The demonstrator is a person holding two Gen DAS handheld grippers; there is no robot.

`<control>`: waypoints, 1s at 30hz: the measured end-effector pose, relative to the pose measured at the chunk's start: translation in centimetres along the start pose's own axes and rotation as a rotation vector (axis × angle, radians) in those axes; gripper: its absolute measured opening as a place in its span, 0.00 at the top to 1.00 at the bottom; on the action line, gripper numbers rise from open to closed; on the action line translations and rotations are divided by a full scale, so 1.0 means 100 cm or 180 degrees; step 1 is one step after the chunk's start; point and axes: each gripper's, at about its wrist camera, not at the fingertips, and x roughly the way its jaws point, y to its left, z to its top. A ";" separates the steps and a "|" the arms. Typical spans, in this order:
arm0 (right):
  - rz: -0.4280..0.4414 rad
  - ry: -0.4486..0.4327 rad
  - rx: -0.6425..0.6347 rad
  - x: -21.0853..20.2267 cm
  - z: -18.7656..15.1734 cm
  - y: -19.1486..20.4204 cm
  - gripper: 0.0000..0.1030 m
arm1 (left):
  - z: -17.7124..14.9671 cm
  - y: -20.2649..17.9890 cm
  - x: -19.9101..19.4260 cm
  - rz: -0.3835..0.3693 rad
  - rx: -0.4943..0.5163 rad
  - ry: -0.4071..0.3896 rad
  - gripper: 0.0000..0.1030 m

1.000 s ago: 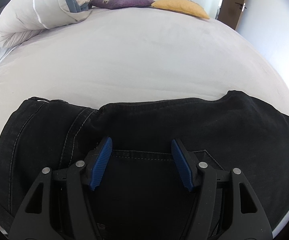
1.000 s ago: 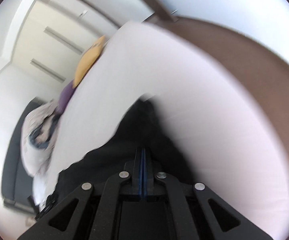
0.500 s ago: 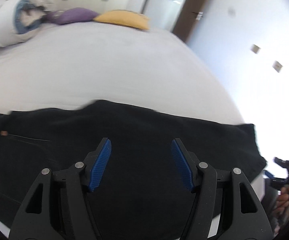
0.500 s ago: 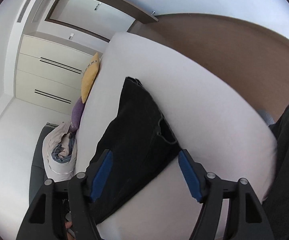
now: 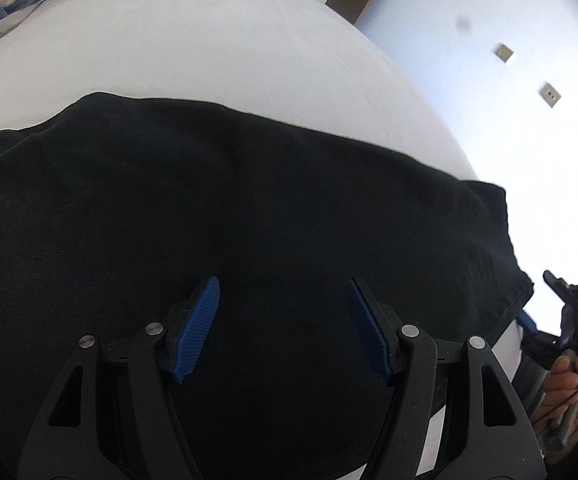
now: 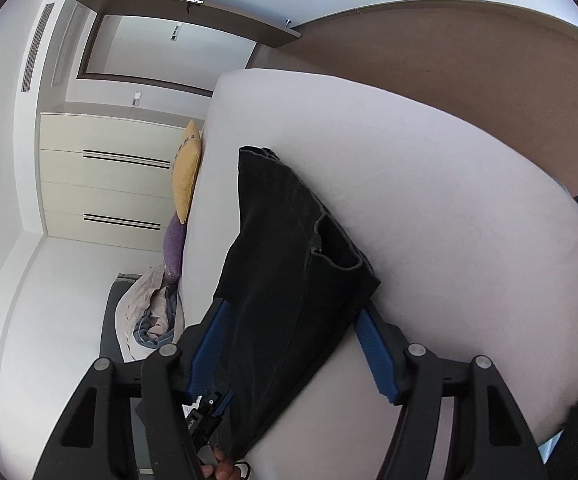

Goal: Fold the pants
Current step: 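Fold the leg hem with the right tool toward the left tool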

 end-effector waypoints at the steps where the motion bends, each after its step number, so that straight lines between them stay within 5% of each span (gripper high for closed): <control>1: 0.0009 0.0010 0.0009 0.003 0.001 0.000 0.47 | 0.000 -0.002 0.002 0.0039 0.0031 0.0016 0.38; 4: 0.0035 -0.0011 0.0098 0.009 0.008 -0.007 0.73 | -0.003 -0.013 0.011 0.0152 0.0081 0.0023 0.38; 7: 0.0067 -0.0013 0.0230 0.014 0.013 -0.015 0.83 | -0.006 -0.013 0.014 0.0186 0.0109 0.0018 0.38; 16: -0.0233 -0.0096 -0.0309 0.018 0.019 0.029 0.88 | -0.014 -0.005 0.007 0.0187 0.0157 -0.0015 0.39; 21: -0.0447 -0.0197 -0.1283 0.027 0.001 0.109 0.89 | -0.016 0.002 0.003 0.0080 0.0100 -0.0033 0.39; 24: -0.0657 -0.0044 -0.2457 0.054 -0.042 0.169 0.89 | -0.017 0.010 -0.003 0.0000 0.0050 -0.0054 0.39; 27: -0.0704 0.0467 -0.3448 0.097 -0.112 0.199 0.89 | -0.018 0.016 -0.005 -0.0087 -0.0008 -0.0083 0.39; 30: -0.0751 0.0864 -0.3836 0.133 -0.162 0.194 0.90 | -0.019 0.028 -0.012 -0.0215 -0.0114 -0.0129 0.38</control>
